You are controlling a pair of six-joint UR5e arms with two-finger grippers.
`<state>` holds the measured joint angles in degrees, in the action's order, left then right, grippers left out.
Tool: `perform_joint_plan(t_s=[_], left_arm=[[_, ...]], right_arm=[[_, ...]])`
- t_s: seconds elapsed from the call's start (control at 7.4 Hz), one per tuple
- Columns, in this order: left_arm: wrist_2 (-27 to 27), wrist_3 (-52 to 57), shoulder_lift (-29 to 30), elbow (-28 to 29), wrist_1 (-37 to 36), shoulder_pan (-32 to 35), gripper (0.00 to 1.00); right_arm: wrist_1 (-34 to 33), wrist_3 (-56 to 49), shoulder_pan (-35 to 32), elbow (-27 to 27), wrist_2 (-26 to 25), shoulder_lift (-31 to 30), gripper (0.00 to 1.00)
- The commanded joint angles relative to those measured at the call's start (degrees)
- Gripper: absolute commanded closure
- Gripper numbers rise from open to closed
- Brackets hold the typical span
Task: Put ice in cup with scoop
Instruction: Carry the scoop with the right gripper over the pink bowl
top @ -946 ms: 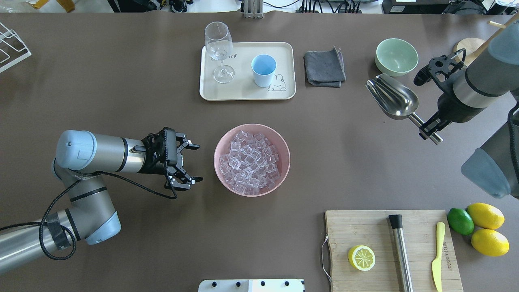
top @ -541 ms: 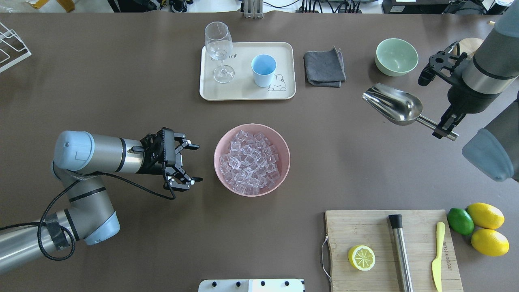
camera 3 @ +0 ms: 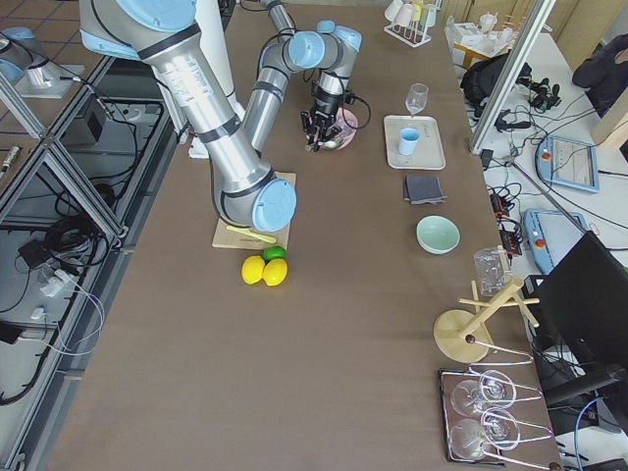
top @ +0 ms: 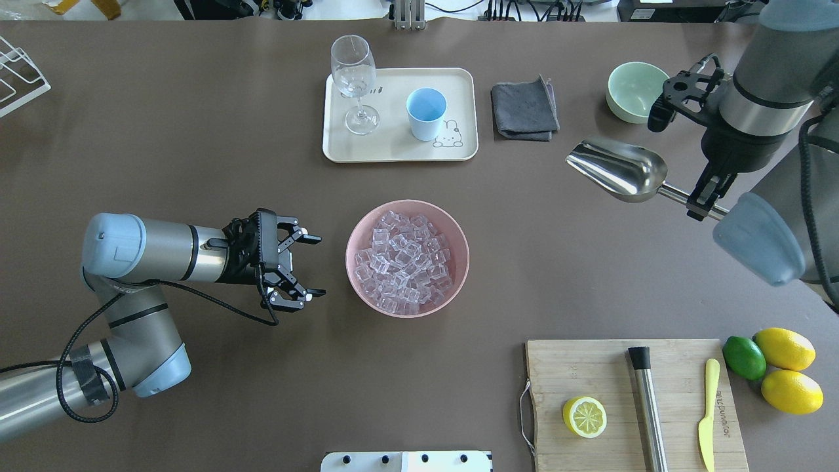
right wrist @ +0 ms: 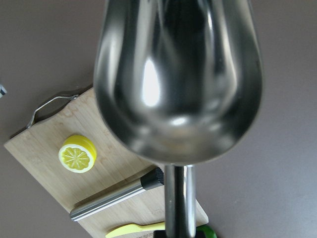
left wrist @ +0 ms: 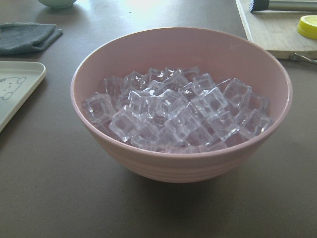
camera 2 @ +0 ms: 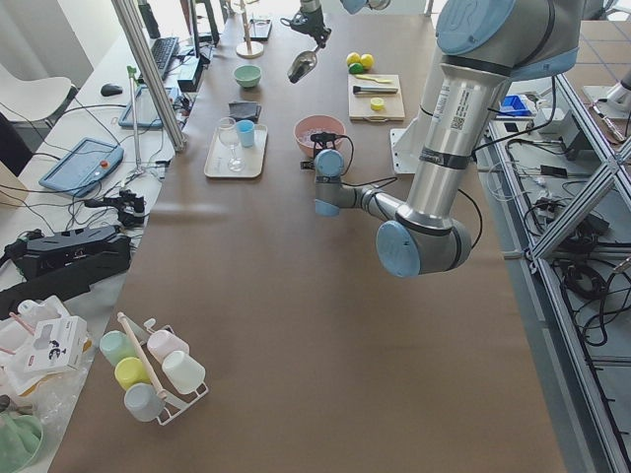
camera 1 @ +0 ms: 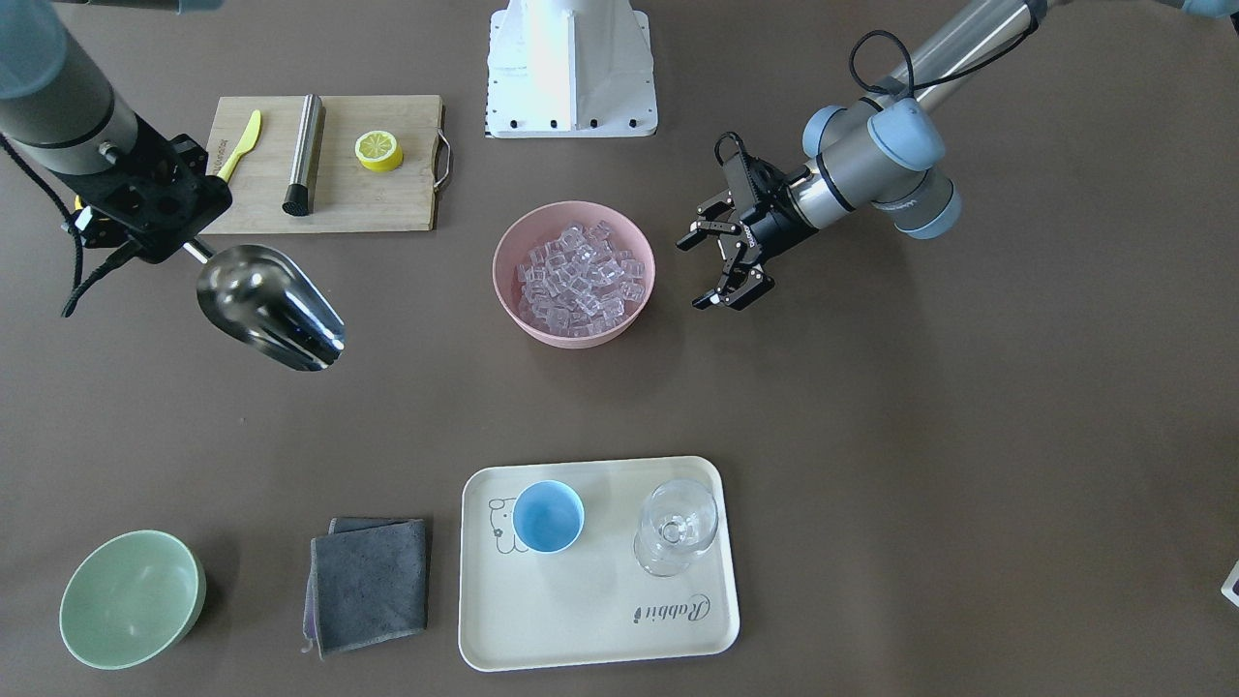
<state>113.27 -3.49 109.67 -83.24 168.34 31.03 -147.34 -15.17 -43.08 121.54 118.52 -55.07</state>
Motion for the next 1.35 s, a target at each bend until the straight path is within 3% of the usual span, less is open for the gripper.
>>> perform_joint_plan(t_s=[0.0, 0.41, 0.81, 1.22], left_arm=[[0.0, 0.0, -0.1, -0.1, 0.0, 0.0, 0.02], [-0.2, 0.0, 0.6, 0.0, -0.3, 0.0, 0.02], [-0.2, 0.0, 0.7, 0.0, -0.2, 0.0, 0.02], [-0.1, 0.0, 0.5, 0.1, 0.0, 0.0, 0.02]], right_arm=[[-11.9, 0.1, 8.0, -4.9, -1.7, 13.0, 1.0], [-18.2, -0.1, 8.7, -16.5, -2.5, 21.7, 1.0], [-19.2, -0.2, 8.6, -27.8, -4.3, 26.8, 1.0], [-19.2, -0.2, 10.1, -32.1, -6.0, 27.7, 1.0]])
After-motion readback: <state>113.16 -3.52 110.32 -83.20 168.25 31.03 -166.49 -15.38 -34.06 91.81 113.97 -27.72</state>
